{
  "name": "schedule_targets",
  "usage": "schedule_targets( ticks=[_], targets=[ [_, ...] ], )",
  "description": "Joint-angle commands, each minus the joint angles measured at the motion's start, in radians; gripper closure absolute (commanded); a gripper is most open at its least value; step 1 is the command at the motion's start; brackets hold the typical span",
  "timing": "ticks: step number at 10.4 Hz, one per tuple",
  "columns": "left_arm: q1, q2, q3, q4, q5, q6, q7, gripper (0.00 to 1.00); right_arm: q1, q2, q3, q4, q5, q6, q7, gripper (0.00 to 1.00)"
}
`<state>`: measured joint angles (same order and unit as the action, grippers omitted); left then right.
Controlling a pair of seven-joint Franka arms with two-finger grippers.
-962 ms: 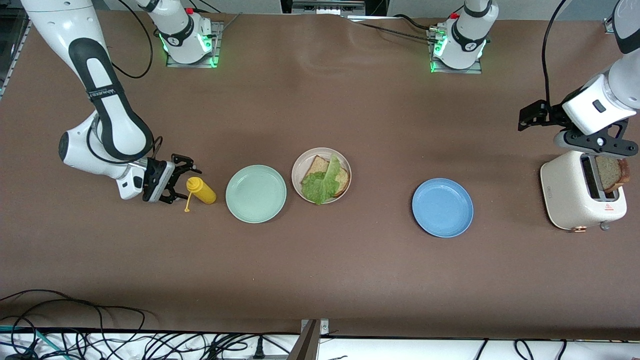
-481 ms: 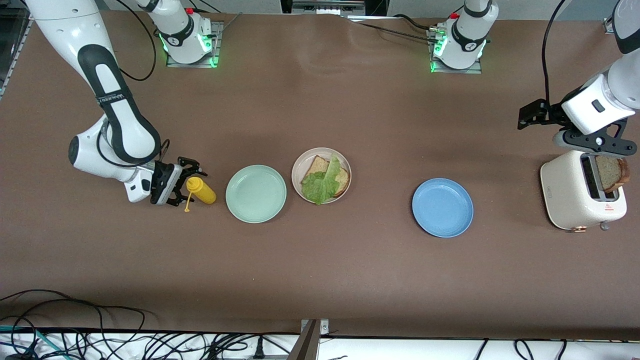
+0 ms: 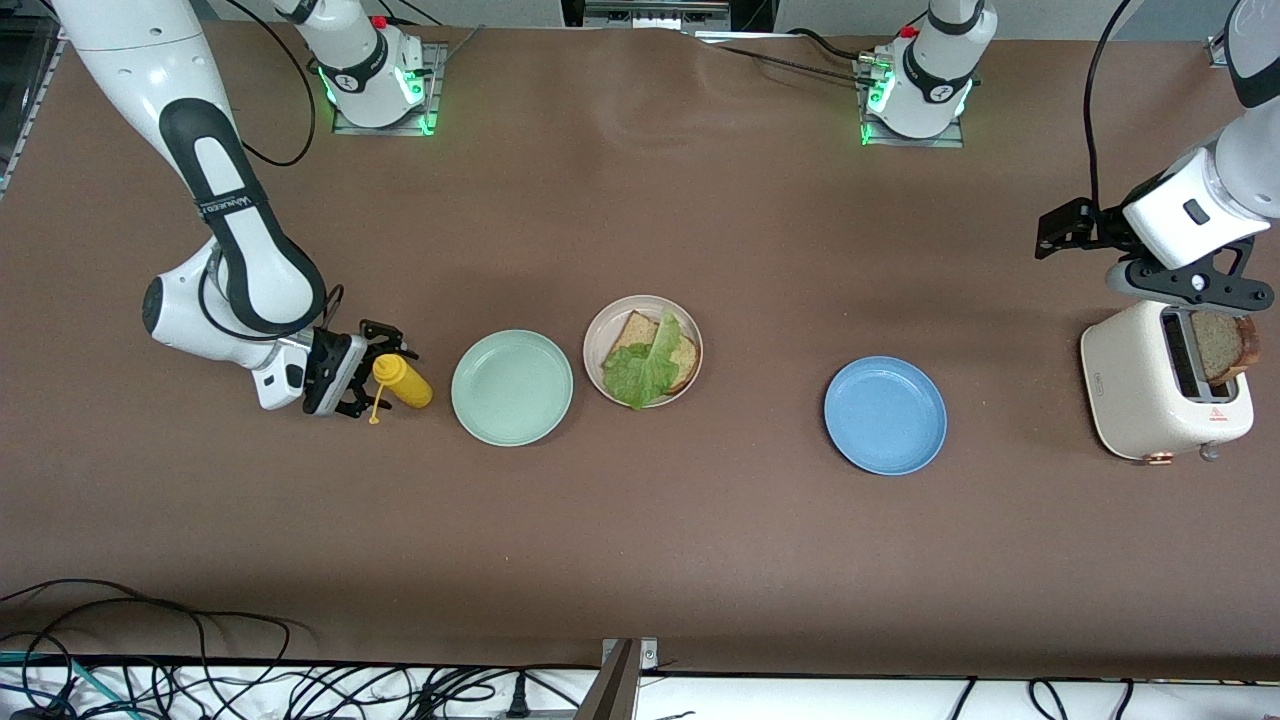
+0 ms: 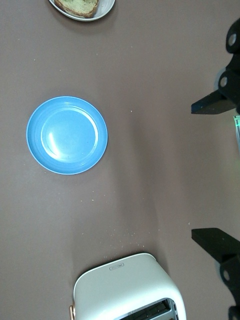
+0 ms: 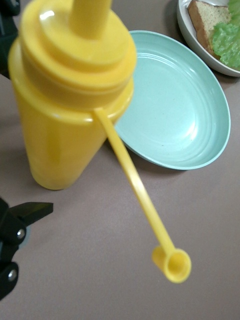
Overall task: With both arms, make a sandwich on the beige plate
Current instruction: 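Lift the mustard bottle with the right gripper over the mint plate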
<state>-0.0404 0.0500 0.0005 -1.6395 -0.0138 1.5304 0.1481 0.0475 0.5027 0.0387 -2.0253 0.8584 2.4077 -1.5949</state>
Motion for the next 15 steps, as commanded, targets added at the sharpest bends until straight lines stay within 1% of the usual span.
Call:
schedule_targets(
  ticks=[1, 2, 3, 4, 6, 8, 9, 11, 12, 13, 14, 15],
  targets=[
    [-0.003, 0.008, 0.006, 0.029, -0.028, -0.022, 0.005, 0.00, 0.006, 0.017, 0.015, 0.016, 0.028, 0.022, -0.013, 0.01],
    [-0.003, 0.008, 0.007, 0.029, -0.028, -0.022, 0.007, 0.00, 0.006, 0.017, 0.016, 0.016, 0.030, 0.022, -0.011, 0.02],
    [-0.004, 0.008, 0.006, 0.029, -0.028, -0.022, 0.005, 0.00, 0.006, 0.019, 0.020, 0.016, 0.028, 0.022, -0.013, 0.07],
    [-0.003, 0.008, 0.006, 0.029, -0.028, -0.022, 0.007, 0.00, 0.006, 0.022, 0.020, 0.016, 0.028, 0.022, -0.013, 0.18],
    [-0.003, 0.008, 0.006, 0.029, -0.028, -0.022, 0.007, 0.00, 0.006, 0.022, 0.018, 0.016, 0.027, 0.022, -0.013, 0.43],
    [-0.004, 0.008, 0.006, 0.029, -0.028, -0.022, 0.007, 0.00, 0.006, 0.016, 0.018, 0.016, 0.007, 0.022, -0.023, 0.84],
    [-0.003, 0.008, 0.006, 0.029, -0.028, -0.022, 0.005, 0.00, 0.006, 0.010, 0.020, 0.023, -0.018, 0.021, -0.007, 0.95],
    [-0.004, 0.008, 0.006, 0.029, -0.029, -0.022, 0.004, 0.00, 0.011, -0.004, 0.020, 0.046, -0.065, 0.016, 0.036, 0.95],
    [-0.004, 0.008, 0.006, 0.029, -0.028, -0.022, 0.005, 0.00, 0.015, -0.019, 0.021, 0.056, -0.147, 0.014, 0.112, 0.95],
    [-0.004, 0.008, 0.006, 0.029, -0.029, -0.022, 0.004, 0.00, 0.017, -0.047, 0.035, 0.062, -0.250, 0.008, 0.224, 0.95],
    [-0.004, 0.008, 0.006, 0.029, -0.029, -0.024, 0.005, 0.00, 0.023, -0.068, 0.052, 0.074, -0.375, 0.008, 0.347, 0.95],
    [-0.006, 0.008, 0.006, 0.029, -0.029, -0.023, 0.004, 0.00, 0.031, -0.076, 0.058, 0.083, -0.468, -0.005, 0.454, 0.95]
  ],
)
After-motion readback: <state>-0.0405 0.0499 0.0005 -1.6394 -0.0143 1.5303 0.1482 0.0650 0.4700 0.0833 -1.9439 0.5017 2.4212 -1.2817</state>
